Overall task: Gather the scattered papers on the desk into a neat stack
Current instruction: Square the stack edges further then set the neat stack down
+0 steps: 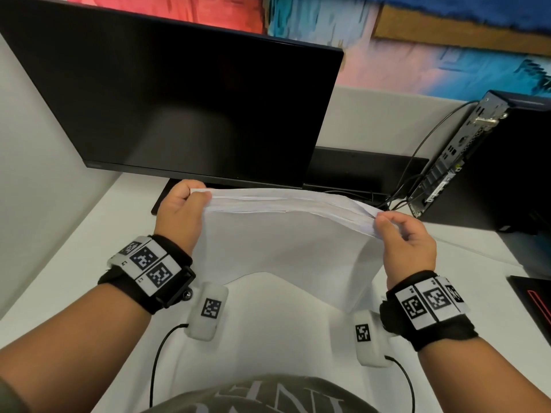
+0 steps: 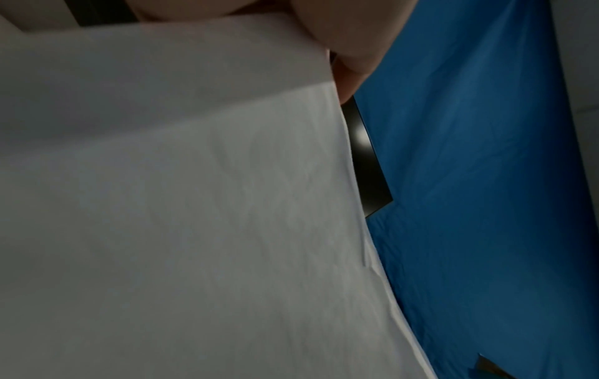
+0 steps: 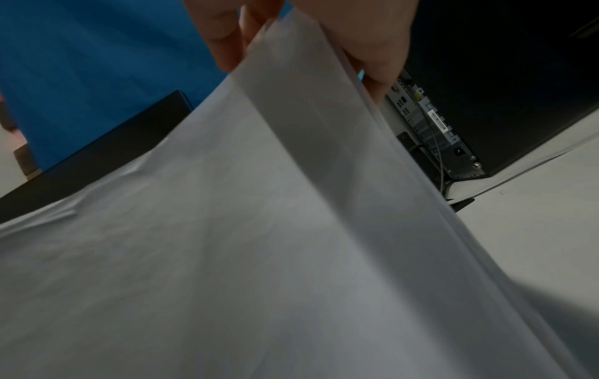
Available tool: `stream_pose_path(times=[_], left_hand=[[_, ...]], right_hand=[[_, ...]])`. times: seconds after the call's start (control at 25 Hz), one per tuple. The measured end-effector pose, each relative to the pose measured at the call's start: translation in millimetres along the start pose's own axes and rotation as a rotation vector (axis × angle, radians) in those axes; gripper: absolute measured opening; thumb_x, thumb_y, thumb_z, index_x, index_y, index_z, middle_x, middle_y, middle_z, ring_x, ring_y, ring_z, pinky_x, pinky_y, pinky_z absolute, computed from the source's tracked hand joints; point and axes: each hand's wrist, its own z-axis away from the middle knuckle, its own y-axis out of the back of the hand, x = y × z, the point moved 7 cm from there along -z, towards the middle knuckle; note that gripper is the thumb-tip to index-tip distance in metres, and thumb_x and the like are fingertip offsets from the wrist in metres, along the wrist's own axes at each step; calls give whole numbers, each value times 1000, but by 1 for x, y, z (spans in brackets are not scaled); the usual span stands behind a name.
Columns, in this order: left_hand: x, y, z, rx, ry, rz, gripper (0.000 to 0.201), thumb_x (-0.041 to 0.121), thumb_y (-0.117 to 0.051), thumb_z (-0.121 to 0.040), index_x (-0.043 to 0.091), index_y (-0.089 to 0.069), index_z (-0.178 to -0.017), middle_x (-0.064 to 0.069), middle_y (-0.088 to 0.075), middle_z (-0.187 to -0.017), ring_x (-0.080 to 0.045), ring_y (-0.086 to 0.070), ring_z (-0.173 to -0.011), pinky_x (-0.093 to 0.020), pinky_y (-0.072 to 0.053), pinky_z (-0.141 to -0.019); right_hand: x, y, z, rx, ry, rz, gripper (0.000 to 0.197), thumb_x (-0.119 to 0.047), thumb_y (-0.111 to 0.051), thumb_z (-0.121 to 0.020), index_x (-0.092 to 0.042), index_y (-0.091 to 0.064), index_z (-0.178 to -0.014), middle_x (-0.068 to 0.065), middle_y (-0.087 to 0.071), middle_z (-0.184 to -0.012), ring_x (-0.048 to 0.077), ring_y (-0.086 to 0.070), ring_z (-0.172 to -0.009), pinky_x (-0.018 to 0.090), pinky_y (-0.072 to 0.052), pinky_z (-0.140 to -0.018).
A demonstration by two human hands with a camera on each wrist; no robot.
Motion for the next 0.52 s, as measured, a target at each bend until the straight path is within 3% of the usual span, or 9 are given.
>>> stream_pose_path(times=[0.16,0.28,0.32,0.4,0.52], left_hand=[[-5,6,-5,45,23,0,16,23,-49,-76,29,-48,-62,4,-44,-68,-15,-43,-68,-31,-36,-65],[-6,5,-5,-13,-40,-73,10,34,-54,-74,31,-45,-72,3,-46,-72,-13,-47,-67,-29,-42,-62],[-8,3,-4,-69,-54,-67,18,38,-58,-67,33,-45,-77,3,-48,-75,-9,-51,-66,-24,-45,-60],[-17,0,-1,-165,-48,-59,41,39,-69,-52,36,-48,-86,6,-54,-84,0,-57,-70,-16,-48,-61],[-46,2,2,-196,92,-51,61,29,-83,-45,32,-55,-99,5,-64,-97,-11,-62,-90,-26,-50,-76]], right_hand=[[3,-5,-5,-34,-66,5,15,-27,-63,-81,-38,-64,-70,-12,-58,-80,12,-54,-82,48,-49,-94],[0,-12,-5,-70,-64,-16,6,-38,-64,-76,-43,-61,-74,-17,-57,-84,11,-54,-86,49,-47,-97],[3,-11,-7,-91,-63,-47,13,-42,-66,-70,-46,-59,-81,-17,-57,-91,12,-54,-92,47,-46,-98],[13,-6,-10,-168,-61,-114,46,-41,-75,-60,-50,-50,-99,-14,-52,-102,12,-54,-98,38,-47,-97],[45,1,-2,-286,-208,-238,100,-49,-90,-29,-37,-44,-117,-5,-58,-112,12,-61,-100,27,-52,-90]])
